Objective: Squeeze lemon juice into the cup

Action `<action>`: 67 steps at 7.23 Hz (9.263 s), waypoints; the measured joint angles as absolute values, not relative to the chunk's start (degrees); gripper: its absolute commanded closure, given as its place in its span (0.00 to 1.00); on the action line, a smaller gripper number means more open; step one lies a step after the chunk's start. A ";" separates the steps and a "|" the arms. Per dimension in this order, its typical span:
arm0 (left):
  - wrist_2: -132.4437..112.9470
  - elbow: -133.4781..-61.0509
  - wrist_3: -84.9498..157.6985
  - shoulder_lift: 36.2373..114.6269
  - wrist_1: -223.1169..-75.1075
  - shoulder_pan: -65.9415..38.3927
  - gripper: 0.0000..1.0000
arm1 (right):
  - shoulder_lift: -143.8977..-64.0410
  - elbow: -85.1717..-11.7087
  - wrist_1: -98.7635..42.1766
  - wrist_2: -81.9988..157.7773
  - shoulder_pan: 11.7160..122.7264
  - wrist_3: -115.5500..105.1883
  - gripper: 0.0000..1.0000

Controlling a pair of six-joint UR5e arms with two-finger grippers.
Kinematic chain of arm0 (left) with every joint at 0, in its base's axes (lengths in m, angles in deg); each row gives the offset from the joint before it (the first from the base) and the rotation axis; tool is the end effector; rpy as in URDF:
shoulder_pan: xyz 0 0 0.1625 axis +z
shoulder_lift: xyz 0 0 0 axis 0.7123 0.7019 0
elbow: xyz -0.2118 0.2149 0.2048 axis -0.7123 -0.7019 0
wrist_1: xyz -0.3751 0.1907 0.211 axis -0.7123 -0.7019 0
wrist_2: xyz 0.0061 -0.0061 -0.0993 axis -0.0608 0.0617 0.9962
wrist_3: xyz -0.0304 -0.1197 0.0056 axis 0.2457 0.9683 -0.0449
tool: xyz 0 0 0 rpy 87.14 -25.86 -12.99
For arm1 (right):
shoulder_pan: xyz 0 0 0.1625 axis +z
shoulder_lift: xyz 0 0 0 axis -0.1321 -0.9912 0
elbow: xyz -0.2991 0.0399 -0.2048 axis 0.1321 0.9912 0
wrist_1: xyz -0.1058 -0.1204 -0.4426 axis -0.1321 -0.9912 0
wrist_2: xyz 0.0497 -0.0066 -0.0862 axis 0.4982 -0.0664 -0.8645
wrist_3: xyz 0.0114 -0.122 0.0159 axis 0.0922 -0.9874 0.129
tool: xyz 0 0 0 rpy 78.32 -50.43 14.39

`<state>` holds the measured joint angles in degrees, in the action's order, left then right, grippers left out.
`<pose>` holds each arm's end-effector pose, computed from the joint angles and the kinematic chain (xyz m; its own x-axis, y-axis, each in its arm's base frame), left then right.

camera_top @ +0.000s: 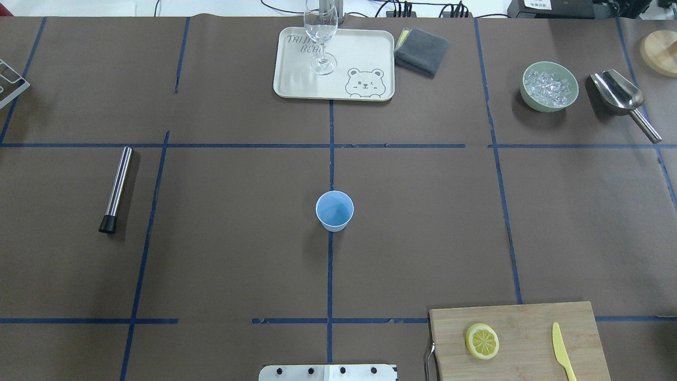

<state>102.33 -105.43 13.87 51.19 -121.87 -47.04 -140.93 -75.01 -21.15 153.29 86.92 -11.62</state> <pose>-0.0706 -0.5229 0.5739 0.7244 0.1459 -0.6738 -0.0555 0.9865 0.1539 -0.0457 -0.4631 0.4265 0.5947 -0.3724 0.7124 0.0520 0.9022 0.4282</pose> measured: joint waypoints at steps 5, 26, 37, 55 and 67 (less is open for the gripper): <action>102.34 -105.51 13.82 51.18 -122.16 -47.04 0.00 | -140.24 -91.50 -20.08 124.81 47.42 31.81 0.00; 102.40 -105.35 13.91 50.48 -124.32 -46.95 0.00 | -132.15 -80.69 -26.89 85.33 1.47 68.86 0.58; 102.40 -105.19 13.91 50.48 -124.10 -46.95 0.00 | -131.12 -86.44 -29.22 88.55 7.66 68.90 1.00; 102.38 -103.89 13.91 50.22 -123.85 -46.95 0.00 | -73.66 -54.68 -61.10 106.61 30.96 57.35 0.00; 102.08 -105.25 13.86 50.76 -124.71 -46.05 0.00 | -78.78 -55.26 -59.75 121.35 47.68 30.87 0.00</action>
<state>102.08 -105.25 13.86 50.76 -124.71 -46.05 -78.78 -55.26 -59.75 121.35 47.68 30.87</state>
